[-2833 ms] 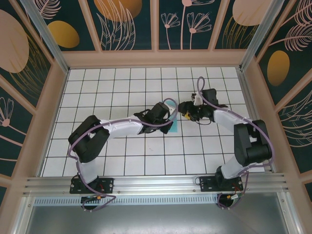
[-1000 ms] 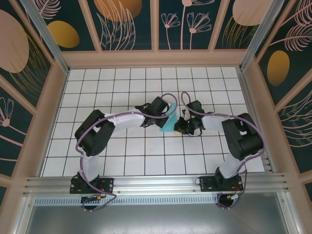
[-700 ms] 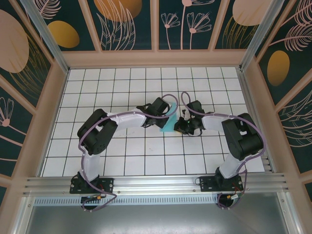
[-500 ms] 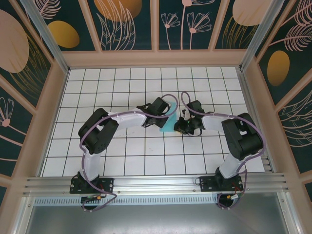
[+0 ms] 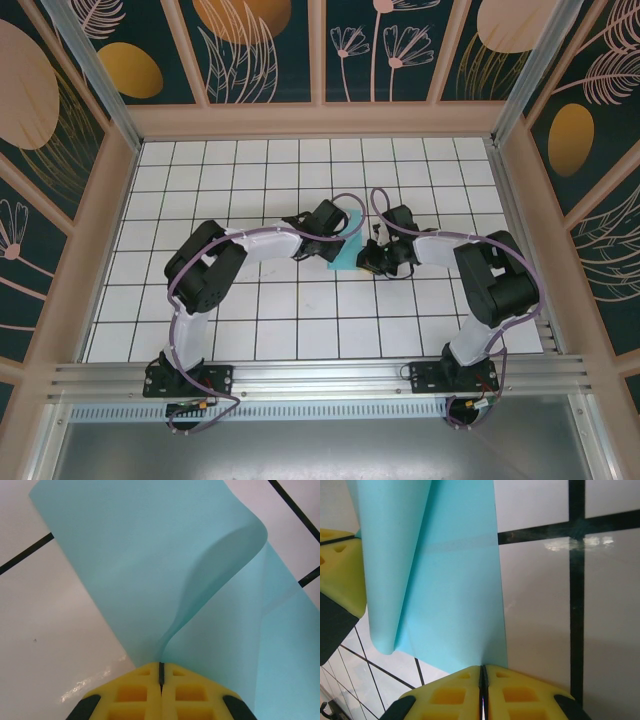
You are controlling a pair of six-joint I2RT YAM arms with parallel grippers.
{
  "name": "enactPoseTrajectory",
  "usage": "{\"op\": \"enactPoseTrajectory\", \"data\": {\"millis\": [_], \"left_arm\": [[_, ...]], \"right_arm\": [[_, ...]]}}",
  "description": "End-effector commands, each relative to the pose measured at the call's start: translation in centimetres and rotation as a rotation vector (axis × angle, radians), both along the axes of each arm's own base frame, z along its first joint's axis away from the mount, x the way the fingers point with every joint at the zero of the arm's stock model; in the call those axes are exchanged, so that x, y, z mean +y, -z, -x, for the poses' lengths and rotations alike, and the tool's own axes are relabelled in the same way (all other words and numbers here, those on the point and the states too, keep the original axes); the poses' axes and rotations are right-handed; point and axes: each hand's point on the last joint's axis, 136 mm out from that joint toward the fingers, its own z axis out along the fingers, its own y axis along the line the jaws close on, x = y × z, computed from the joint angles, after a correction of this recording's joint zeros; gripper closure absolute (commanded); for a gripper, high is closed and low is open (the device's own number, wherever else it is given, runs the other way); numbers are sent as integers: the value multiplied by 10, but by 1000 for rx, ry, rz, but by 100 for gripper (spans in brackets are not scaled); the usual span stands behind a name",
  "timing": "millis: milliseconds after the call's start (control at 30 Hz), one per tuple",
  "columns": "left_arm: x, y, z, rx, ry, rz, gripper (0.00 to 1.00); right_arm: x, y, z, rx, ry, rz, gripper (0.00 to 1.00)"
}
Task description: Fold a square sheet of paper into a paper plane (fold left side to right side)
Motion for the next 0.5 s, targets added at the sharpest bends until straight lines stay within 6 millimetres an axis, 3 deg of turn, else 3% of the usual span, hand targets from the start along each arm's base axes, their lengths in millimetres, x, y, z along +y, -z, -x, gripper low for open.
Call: {"op": "enactPoseTrajectory", "data": {"millis": [0, 467], "left_arm": [[-2, 1, -8, -6, 4, -8, 100], [0, 5, -11, -14, -5, -29, 100]], "right_arm": [[-8, 20, 11, 50, -11, 77, 88], [-7, 19, 11, 50, -12, 76, 88]]}}
